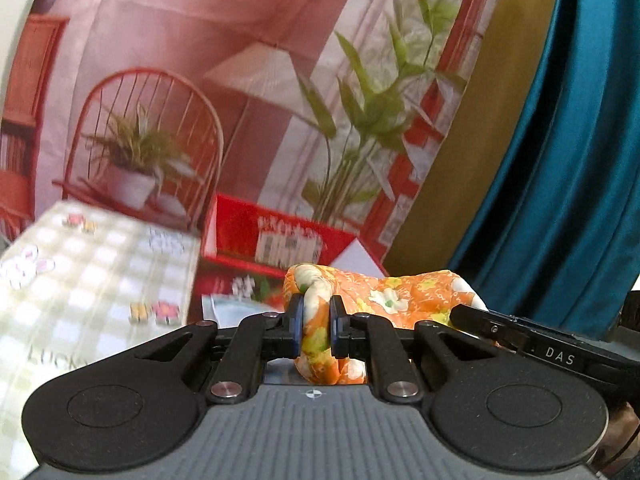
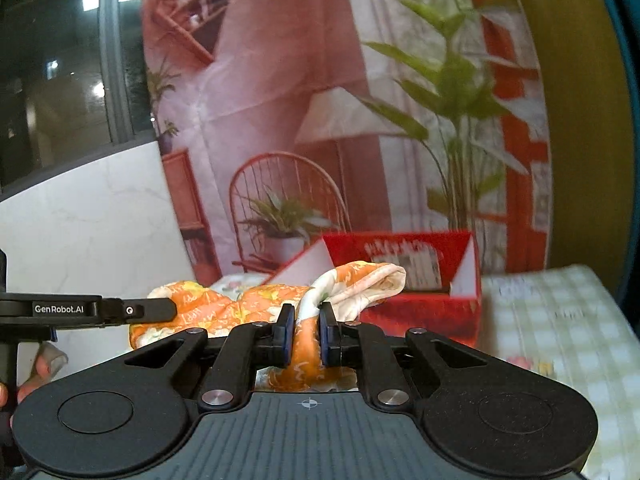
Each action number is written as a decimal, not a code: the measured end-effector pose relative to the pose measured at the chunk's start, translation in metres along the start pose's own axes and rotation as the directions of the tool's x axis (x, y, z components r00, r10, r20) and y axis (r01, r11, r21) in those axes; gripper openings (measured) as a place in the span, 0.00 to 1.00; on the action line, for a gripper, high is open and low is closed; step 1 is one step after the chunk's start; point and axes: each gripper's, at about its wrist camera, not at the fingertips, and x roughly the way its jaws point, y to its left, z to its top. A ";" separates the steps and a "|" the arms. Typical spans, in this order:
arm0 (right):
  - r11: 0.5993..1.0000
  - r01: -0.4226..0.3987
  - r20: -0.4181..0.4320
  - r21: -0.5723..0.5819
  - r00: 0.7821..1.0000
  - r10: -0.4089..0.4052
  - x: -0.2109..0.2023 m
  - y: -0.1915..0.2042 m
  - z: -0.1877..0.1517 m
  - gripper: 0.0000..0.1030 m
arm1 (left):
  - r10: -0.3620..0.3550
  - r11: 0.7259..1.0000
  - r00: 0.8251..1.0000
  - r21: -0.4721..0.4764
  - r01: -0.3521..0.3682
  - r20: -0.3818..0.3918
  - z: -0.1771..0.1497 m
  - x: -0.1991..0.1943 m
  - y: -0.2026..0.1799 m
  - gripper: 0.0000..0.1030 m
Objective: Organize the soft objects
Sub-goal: 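Carry the orange cloth into the red box and open the right gripper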
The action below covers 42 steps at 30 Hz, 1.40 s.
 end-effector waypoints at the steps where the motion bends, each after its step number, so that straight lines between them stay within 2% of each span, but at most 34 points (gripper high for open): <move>1: 1.000 -0.003 0.003 -0.011 1.000 0.003 0.004 0.001 0.005 0.11 | 0.005 1.000 1.000 0.004 -0.005 0.006 0.004 0.003 0.000 0.13; 11: 0.997 -0.031 -0.043 -0.069 0.999 0.029 0.077 -0.025 0.051 0.11 | 0.037 0.999 0.999 0.022 -0.036 -0.007 0.051 0.063 0.001 0.13; 17: 0.999 -0.014 -0.094 -0.045 0.995 0.010 0.135 -0.059 0.070 0.11 | 0.056 0.997 0.998 0.052 -0.055 -0.031 0.076 0.115 0.011 0.13; 23: 0.999 0.027 -0.154 -0.037 0.988 -0.032 0.196 -0.083 0.077 0.11 | 0.107 0.992 0.990 0.079 -0.100 -0.090 0.089 0.173 0.030 0.14; 31: 0.995 0.095 -0.277 -0.012 0.956 -0.094 0.256 -0.116 0.063 0.11 | 0.131 0.990 0.967 0.076 -0.117 -0.217 0.086 0.242 0.050 0.14; 38: 0.989 0.144 -0.402 -0.033 0.904 -0.145 0.291 -0.133 0.043 0.11 | 0.152 0.987 0.932 0.109 -0.122 -0.330 0.070 0.280 0.057 0.14; 42: 0.986 0.158 -0.451 -0.047 0.878 -0.162 0.303 -0.137 0.036 0.12 | 0.159 0.986 0.918 0.111 -0.126 -0.364 0.065 0.292 0.060 0.16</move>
